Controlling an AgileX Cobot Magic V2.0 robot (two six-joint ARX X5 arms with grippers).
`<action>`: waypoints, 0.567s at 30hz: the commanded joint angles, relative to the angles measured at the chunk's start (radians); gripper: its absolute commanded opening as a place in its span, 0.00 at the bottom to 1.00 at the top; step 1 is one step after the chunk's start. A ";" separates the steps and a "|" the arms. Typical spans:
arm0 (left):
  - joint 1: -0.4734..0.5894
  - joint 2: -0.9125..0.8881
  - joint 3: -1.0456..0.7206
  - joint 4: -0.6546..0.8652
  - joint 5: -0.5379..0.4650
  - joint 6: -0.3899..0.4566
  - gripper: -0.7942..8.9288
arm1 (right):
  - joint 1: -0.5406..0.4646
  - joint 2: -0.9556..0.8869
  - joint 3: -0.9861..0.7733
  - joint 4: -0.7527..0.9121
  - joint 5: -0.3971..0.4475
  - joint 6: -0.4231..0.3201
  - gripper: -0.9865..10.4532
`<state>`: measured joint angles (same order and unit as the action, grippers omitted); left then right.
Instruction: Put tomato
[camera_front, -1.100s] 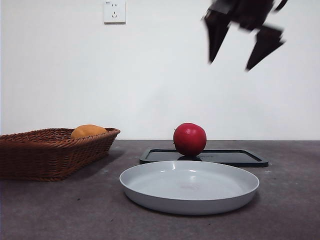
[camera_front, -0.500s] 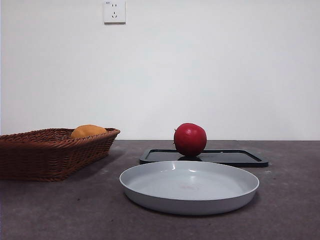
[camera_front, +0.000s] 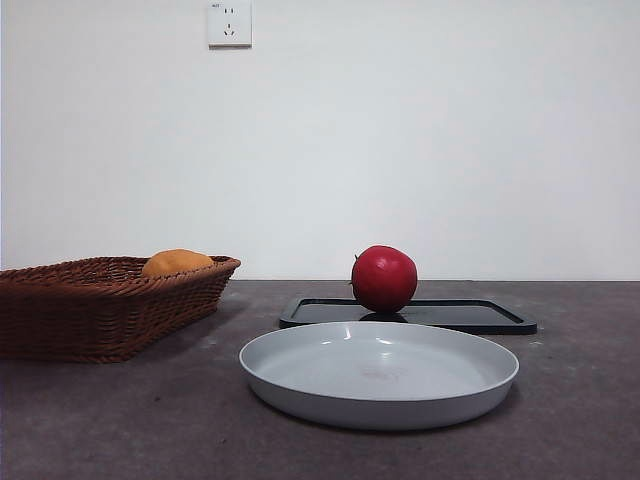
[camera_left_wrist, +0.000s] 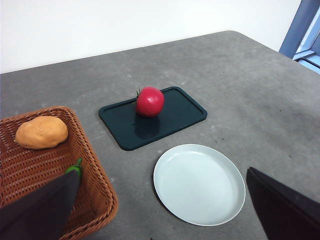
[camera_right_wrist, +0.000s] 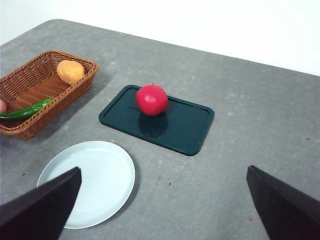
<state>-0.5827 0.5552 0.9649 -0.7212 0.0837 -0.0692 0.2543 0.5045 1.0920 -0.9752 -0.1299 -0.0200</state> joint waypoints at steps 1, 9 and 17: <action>-0.005 0.005 0.009 0.010 0.003 -0.003 0.77 | 0.003 0.003 0.008 0.010 0.000 -0.006 0.59; -0.005 0.005 0.009 0.005 0.003 -0.003 0.15 | 0.003 0.003 0.008 0.018 0.000 0.008 0.11; -0.005 0.005 0.009 0.005 0.003 -0.003 0.15 | 0.003 0.003 0.008 0.018 0.000 0.008 0.11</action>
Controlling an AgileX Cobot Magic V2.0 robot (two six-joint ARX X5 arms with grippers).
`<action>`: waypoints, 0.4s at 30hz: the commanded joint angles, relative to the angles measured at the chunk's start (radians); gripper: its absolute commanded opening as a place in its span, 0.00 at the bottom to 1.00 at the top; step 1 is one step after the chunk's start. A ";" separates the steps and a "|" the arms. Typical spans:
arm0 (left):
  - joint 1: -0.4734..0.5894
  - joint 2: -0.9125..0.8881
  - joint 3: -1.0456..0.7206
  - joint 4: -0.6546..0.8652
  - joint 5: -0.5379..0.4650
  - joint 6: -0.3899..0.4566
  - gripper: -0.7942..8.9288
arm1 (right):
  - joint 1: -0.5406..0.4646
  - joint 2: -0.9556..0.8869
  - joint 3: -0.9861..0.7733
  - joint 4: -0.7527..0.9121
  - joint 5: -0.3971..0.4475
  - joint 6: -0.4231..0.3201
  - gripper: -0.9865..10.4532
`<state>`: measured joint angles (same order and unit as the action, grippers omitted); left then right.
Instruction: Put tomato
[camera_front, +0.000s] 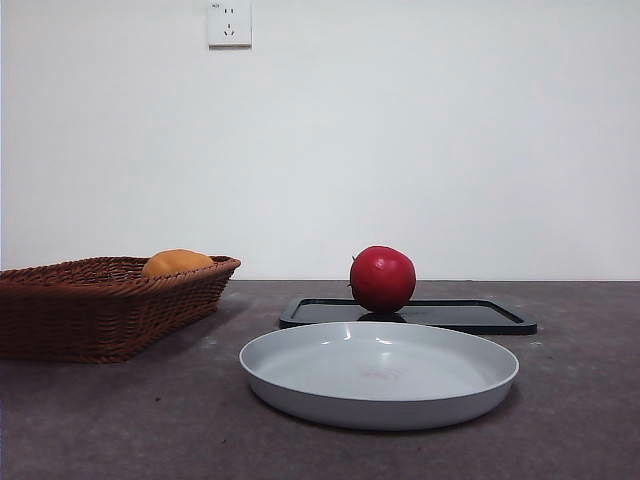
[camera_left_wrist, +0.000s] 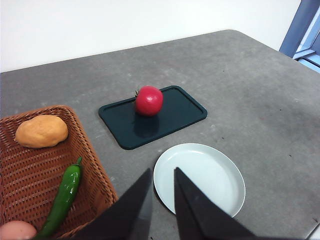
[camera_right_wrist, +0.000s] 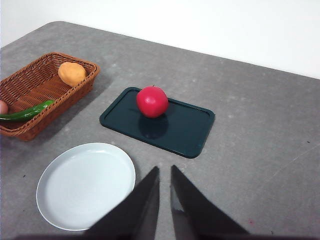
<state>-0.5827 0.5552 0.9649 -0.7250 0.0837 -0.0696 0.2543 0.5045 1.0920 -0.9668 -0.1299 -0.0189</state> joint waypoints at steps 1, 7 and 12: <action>-0.005 0.005 0.009 0.009 0.003 -0.003 0.15 | 0.003 0.003 0.008 0.010 0.000 0.007 0.11; -0.004 0.003 0.009 0.008 0.003 0.013 0.15 | 0.003 0.003 0.008 0.010 0.000 0.007 0.11; 0.103 -0.017 0.002 0.018 0.006 0.076 0.15 | 0.003 0.003 0.008 0.010 0.000 0.007 0.11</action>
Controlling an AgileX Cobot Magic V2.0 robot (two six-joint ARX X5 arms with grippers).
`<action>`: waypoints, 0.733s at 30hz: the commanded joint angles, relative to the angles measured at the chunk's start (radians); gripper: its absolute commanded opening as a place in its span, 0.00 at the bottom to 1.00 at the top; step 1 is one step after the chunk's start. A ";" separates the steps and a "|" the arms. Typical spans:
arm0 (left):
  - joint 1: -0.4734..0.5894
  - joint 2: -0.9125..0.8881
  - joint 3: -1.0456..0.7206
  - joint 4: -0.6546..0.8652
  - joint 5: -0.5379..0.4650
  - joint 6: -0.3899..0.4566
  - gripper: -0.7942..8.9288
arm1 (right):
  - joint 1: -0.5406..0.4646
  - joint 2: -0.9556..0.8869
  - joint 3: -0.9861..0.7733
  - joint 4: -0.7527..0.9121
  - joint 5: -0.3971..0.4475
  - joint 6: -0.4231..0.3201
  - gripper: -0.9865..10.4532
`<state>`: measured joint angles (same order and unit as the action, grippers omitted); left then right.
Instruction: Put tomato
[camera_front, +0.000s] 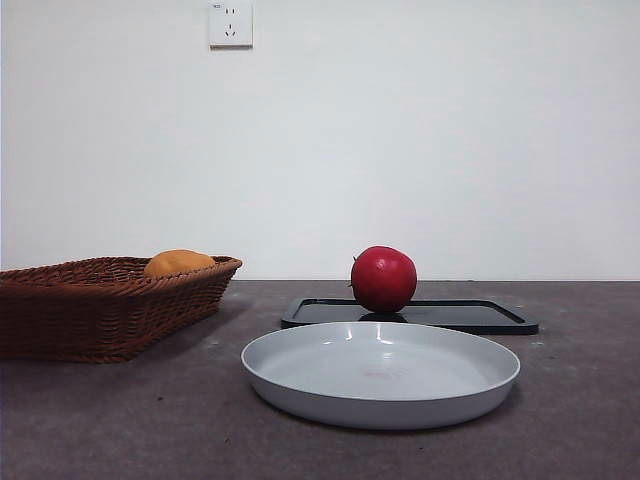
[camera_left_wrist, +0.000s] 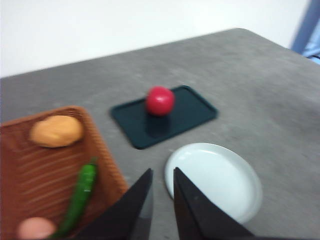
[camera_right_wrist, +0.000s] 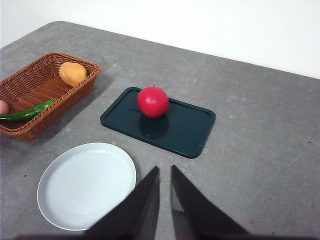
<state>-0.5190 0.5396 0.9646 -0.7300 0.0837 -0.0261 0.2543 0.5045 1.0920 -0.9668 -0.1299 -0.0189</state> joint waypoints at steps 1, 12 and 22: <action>0.072 -0.002 -0.003 0.031 0.006 0.033 0.15 | 0.003 0.003 0.008 0.010 0.000 0.007 0.11; 0.403 -0.113 -0.357 0.432 -0.030 0.093 0.15 | 0.003 0.003 0.008 0.010 0.000 0.007 0.11; 0.454 -0.312 -0.762 0.668 -0.059 -0.021 0.15 | 0.003 0.003 0.009 0.010 0.000 0.007 0.11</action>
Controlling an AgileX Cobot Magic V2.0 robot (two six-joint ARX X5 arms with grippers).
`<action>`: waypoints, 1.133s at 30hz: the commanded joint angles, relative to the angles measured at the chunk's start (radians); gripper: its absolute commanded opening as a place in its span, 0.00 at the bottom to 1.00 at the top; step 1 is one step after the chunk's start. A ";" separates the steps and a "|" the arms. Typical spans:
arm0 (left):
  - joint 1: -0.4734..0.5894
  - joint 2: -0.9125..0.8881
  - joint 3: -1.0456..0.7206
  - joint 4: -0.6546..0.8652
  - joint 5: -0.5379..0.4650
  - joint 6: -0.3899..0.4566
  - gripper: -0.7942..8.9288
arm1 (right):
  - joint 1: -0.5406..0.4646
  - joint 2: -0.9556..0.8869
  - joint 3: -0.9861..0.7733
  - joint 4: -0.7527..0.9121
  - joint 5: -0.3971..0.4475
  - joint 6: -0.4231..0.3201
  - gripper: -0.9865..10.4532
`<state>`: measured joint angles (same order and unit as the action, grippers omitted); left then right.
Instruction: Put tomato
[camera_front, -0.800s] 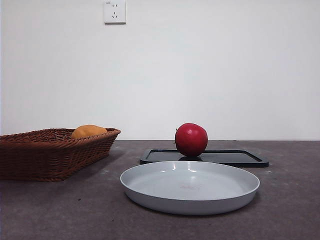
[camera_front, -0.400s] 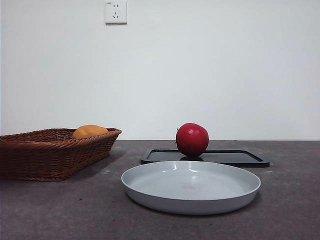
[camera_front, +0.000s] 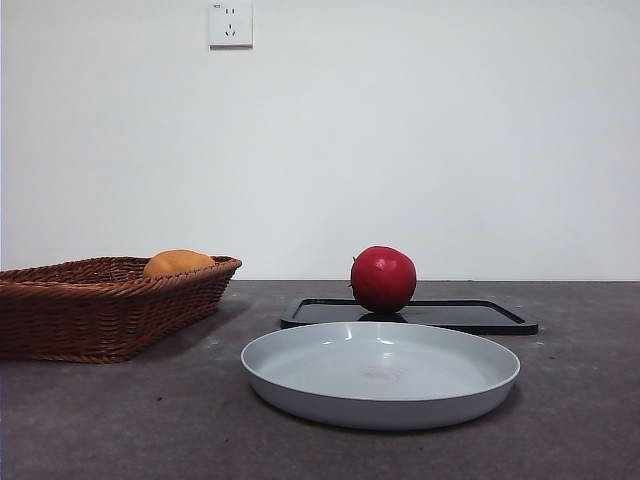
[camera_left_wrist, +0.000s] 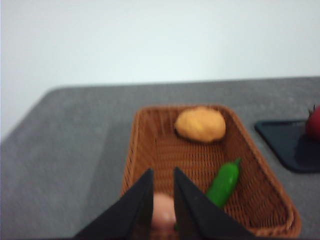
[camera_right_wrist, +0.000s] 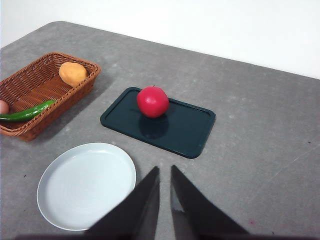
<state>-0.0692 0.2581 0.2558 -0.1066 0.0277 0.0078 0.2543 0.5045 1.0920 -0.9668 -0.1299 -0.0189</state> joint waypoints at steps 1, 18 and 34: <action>0.006 -0.049 -0.085 0.061 -0.003 -0.075 0.15 | 0.003 0.003 0.009 0.010 0.000 0.007 0.11; 0.074 -0.252 -0.244 -0.089 -0.008 -0.052 0.15 | 0.003 0.003 0.009 0.010 0.000 0.007 0.11; 0.069 -0.255 -0.245 -0.081 -0.010 -0.020 0.15 | 0.003 0.003 0.009 0.010 0.000 0.007 0.11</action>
<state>0.0017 0.0040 0.0322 -0.1810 0.0219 -0.0235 0.2543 0.5045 1.0920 -0.9668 -0.1299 -0.0189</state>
